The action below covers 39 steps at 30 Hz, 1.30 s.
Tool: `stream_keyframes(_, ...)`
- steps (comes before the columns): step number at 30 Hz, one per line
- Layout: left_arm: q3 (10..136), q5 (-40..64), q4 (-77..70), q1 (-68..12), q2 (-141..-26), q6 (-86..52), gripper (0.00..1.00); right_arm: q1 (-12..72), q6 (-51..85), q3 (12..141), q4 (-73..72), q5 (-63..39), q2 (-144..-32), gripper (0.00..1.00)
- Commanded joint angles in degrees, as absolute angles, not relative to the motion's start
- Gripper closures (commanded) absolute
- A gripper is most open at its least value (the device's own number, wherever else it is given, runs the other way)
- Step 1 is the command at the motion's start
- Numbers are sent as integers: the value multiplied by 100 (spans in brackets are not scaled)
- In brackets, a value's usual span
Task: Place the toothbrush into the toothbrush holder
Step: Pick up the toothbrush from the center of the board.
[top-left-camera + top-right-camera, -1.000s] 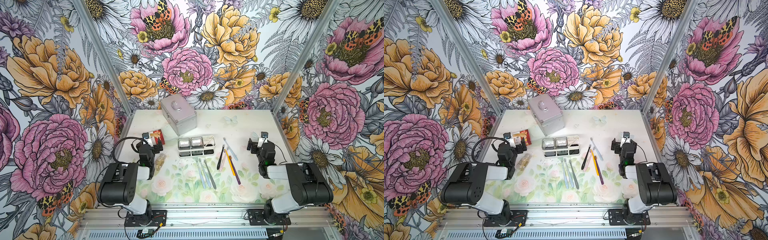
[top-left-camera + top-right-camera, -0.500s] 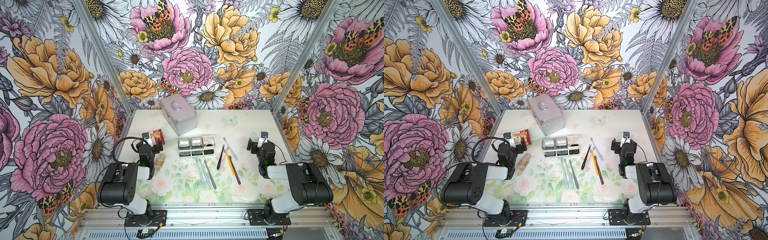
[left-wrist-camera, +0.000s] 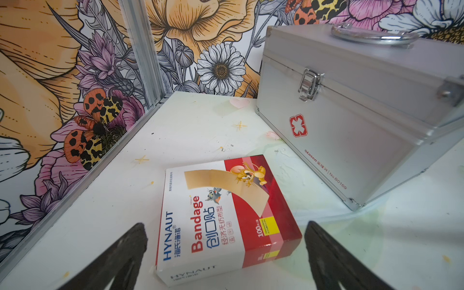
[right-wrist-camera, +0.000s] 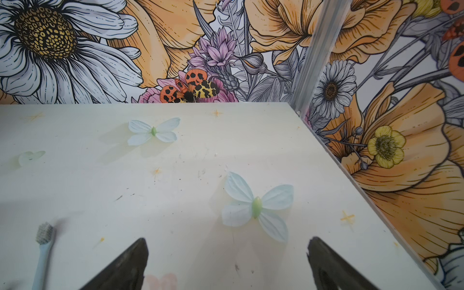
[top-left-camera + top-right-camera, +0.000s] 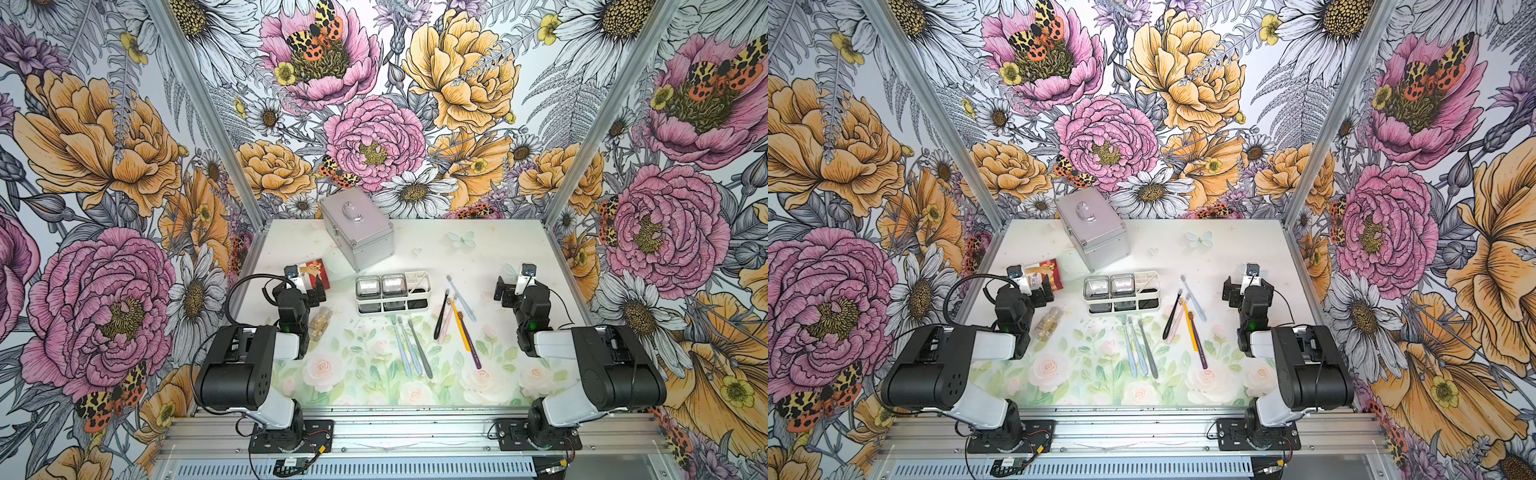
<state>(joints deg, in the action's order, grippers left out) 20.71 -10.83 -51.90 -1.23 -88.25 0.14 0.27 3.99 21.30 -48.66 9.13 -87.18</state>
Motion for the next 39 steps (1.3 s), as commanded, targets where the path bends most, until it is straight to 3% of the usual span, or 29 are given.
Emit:
stream_keyframes(1, 2171, -992, -5302, -77, -8834, 26, 1, -16, 465, 2265, -4850, 858, -8763, 0)
stream_keyframes(14, 2179, -541, -5283, 63, -8818, -4, 1, -63, 481, 2286, -4811, 762, -8752, 0)
stream_keyframes(20, 2459, -946, -4013, -241, -7998, 188, 1, -63, 642, 2886, -3490, 1167, -8460, 0)
stream_keyframes(24, 2602, -1654, -3430, -838, -7521, 577, 1, 99, 438, 3315, -2669, 1205, -8274, 3)
stream_keyframes(31, 3261, -3177, -1884, -2550, -7123, 826, 1, 548, 669, 3995, -1186, 1055, -7779, 5)
stream_keyframes(39, 3249, -3267, -590, -3434, -6385, -467, 1, 1482, 1475, 3991, -145, 726, -7533, 7)
